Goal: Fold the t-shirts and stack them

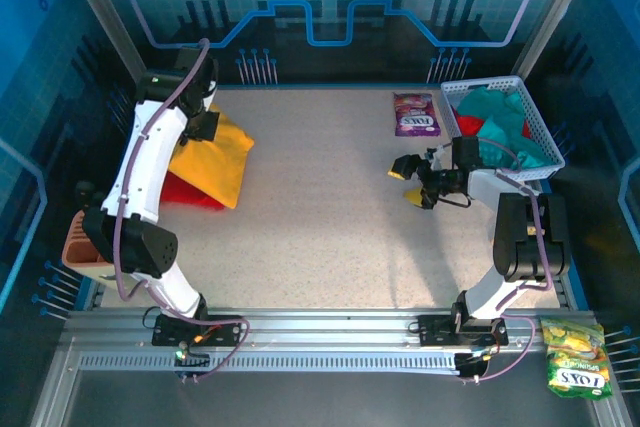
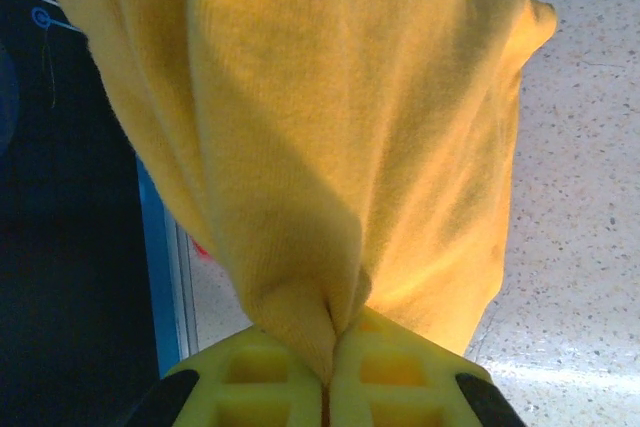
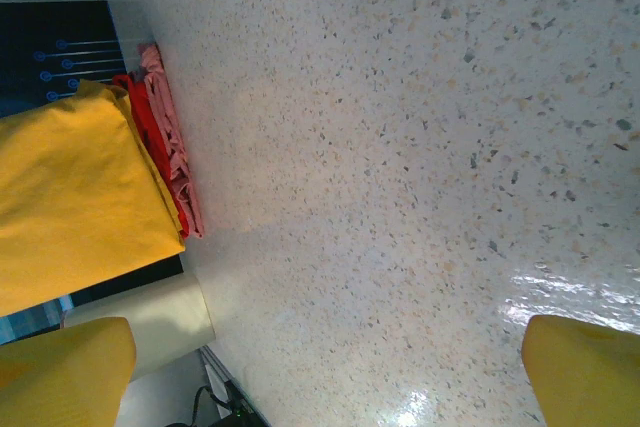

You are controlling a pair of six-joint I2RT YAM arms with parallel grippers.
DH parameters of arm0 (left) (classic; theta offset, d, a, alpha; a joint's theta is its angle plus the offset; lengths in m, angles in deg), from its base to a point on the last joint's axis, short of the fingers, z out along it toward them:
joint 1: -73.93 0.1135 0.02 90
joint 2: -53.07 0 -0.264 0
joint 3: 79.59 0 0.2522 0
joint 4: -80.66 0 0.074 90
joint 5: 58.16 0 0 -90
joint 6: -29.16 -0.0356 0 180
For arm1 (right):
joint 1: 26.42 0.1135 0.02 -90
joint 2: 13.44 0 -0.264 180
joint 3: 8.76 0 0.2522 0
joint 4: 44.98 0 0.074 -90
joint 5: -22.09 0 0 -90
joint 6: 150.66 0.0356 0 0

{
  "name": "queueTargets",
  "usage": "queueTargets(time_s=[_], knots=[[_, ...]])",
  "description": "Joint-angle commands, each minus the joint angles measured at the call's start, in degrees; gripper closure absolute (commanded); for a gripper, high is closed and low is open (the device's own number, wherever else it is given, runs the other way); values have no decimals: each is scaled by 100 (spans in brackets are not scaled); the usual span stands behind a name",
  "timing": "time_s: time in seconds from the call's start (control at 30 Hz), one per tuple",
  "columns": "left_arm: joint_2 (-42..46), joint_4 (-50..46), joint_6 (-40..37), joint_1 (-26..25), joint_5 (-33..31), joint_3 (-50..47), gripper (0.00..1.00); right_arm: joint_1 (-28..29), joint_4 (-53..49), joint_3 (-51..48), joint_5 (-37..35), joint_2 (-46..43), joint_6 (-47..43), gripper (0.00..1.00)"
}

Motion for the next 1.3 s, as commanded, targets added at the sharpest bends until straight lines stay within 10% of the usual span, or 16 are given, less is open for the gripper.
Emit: queueTargets(time_s=[0.0,1.27], knots=[[-101,125,-166,180,-162,126,100,131,-155,97,-22,101,-62,0],[-1071,1446,-345,1387,-881,-697,100,762,99,260,-150,742,186,1]])
